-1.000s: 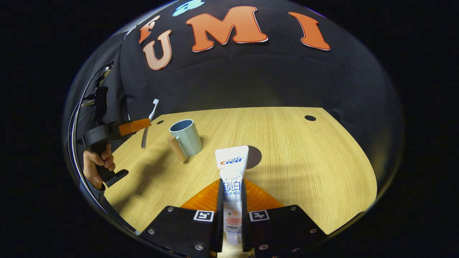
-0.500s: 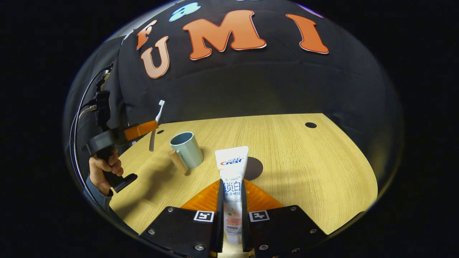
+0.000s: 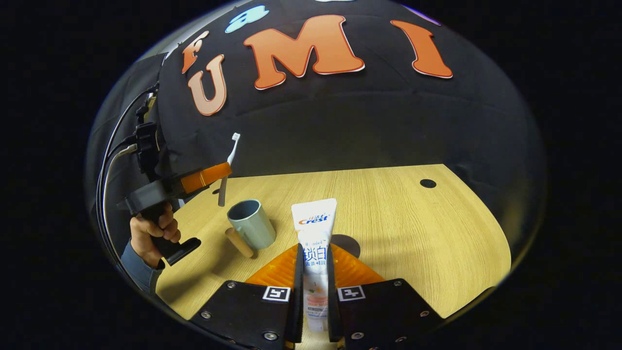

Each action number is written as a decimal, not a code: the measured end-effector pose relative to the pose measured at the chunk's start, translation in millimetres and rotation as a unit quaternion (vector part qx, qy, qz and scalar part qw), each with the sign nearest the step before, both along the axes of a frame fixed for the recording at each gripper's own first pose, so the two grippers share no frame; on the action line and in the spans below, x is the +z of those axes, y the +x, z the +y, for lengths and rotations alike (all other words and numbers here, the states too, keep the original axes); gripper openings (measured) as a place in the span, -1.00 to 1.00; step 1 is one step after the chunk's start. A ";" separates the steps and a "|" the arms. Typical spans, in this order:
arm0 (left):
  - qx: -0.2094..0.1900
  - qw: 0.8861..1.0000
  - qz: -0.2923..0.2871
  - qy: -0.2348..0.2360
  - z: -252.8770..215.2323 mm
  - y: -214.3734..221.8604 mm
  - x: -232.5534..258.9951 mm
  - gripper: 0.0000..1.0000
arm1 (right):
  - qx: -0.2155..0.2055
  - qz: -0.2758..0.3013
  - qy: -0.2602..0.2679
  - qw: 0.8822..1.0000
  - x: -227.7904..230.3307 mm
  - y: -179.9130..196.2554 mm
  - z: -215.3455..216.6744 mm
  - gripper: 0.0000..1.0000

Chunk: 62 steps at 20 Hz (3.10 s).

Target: Put the toothbrush and toothpaste on the desktop into the cup, then pick up the cup and place it on the coaster on the desktop.

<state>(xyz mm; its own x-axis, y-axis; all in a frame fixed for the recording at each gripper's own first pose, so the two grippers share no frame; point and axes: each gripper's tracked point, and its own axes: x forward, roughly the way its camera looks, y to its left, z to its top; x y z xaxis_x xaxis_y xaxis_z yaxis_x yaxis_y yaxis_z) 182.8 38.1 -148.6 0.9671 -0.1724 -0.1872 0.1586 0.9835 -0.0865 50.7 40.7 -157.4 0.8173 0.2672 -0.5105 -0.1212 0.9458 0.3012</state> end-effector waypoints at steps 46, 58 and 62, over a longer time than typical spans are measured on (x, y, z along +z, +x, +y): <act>-0.032 0.998 0.048 0.025 34.8 -83.9 -44.6 0.95 | 0.028 -0.153 0.064 0.986 111.0 94.0 87.3 -0.58; -0.015 0.998 0.060 0.022 73.4 -105.7 -56.6 0.95 | 0.054 -0.187 0.146 0.970 94.8 130.5 166.2 -0.58; -0.012 0.998 0.058 0.022 76.3 -112.8 -48.4 0.95 | 0.044 -0.211 0.146 0.966 89.2 145.6 178.8 -0.58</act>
